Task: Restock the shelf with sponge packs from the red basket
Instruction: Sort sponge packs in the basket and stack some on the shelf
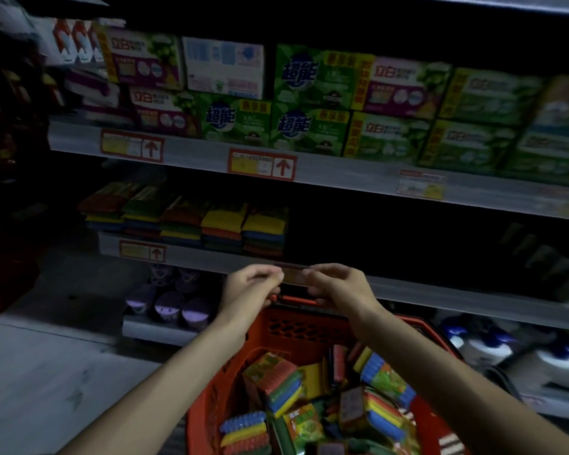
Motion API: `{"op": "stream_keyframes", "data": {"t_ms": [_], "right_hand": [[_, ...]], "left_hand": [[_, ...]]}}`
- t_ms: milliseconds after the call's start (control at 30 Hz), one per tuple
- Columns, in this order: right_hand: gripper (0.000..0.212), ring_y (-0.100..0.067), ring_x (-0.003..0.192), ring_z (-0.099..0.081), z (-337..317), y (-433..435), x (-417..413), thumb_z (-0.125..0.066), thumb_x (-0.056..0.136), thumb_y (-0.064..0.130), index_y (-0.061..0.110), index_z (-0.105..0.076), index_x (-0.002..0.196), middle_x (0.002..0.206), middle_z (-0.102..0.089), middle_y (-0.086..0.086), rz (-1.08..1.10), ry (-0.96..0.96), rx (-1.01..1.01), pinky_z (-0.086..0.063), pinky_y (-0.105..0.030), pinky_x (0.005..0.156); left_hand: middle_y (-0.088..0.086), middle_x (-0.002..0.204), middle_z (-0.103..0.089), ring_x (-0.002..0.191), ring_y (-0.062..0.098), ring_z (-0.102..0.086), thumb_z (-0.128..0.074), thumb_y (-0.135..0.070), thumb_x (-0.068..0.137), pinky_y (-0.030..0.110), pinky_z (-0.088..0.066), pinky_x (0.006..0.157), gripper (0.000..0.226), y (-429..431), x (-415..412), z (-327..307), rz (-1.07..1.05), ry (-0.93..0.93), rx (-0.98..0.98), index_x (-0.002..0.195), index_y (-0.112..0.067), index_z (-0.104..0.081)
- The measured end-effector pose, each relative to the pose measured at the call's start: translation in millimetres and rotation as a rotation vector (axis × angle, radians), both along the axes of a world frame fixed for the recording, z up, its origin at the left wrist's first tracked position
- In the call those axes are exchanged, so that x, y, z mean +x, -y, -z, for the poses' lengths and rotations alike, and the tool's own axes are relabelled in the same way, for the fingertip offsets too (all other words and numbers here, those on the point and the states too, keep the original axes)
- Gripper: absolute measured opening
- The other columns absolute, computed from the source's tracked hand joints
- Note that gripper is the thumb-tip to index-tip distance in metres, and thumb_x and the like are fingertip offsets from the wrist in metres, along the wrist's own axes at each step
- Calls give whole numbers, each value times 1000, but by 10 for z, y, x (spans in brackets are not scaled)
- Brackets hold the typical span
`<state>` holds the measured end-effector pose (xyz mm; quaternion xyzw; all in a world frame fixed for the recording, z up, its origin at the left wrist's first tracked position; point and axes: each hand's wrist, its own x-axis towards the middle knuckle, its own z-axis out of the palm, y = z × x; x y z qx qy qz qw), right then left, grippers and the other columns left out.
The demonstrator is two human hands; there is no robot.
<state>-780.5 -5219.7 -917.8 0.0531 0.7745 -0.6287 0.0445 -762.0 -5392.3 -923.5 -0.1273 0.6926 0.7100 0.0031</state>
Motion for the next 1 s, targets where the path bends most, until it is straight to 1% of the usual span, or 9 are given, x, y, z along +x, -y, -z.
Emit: {"op": "stream_keyframes", "data": {"t_ms": [100,167,233,367,467,567,733,867,1000], "right_hand": [[25,-5,93,-70,-57,-404,168,-80,87,29,19,-72,109,103,-75,3,-60,-40,99,-54,-16,72],[28,-2,92,-69,-43,-694,248,-81,86,24,17,-71,111,106,-76,-1,-94,-44,161,-53,-13,73],[27,-3,94,-70,1,-968,325,-82,86,23,21,-71,111,105,-76,0,-120,-42,274,-56,-17,77],[35,-13,102,-72,200,-1405,466,-83,84,27,20,-73,117,111,-76,1,-130,-71,633,-58,-34,90],[42,-24,111,-67,394,-1602,543,-77,87,32,15,-68,125,120,-73,-5,-205,-27,906,-53,-35,86],[52,-29,117,-62,595,-1743,581,-76,85,33,15,-61,131,128,-67,-9,-304,12,1049,-50,-36,85],[64,-33,114,-61,799,-1925,617,-81,80,38,15,-52,133,122,-59,-12,-278,133,1063,-51,-39,88],[63,-34,114,-61,878,-1942,616,-80,81,31,16,-48,135,121,-59,-14,-291,143,1028,-49,-36,87],[72,-36,109,-62,947,-1859,635,-79,84,24,20,-38,144,121,-58,-16,-290,169,964,-46,-34,82]], "left_hand": [[-1,104,-75,99,13,-71,-72,-25,95,34,-58,88,9,-155,192,0,131,-63,-136,103,-27,-75],[-9,104,-73,98,5,-69,-72,-28,94,26,-56,86,12,-256,324,27,212,-107,-215,106,-32,-74],[-15,108,-71,99,-1,-67,-71,-28,95,21,-54,85,16,-357,434,88,294,-146,-307,109,-35,-72],[-18,116,-66,107,-3,-62,-71,-32,95,32,-54,91,19,-526,549,279,411,-193,-493,111,-42,-68],[-19,120,-61,111,-2,-58,-69,-33,95,30,-50,96,22,-663,600,388,468,-180,-603,115,-42,-65],[-14,120,-58,111,3,-56,-69,-34,95,35,-49,98,25,-786,609,495,502,-152,-691,120,-38,-64],[-8,131,-57,112,8,-57,-73,-33,92,33,-49,94,39,-1021,533,639,547,-89,-718,130,-32,-60],[-7,133,-54,117,13,-56,-78,-47,85,28,-46,88,69,-1231,412,803,617,-37,-725,145,-30,-47],[-1,151,-46,133,19,-50,-81,-50,81,32,-45,101,93,-1443,291,961,630,1,-733,156,-24,-33]]}}
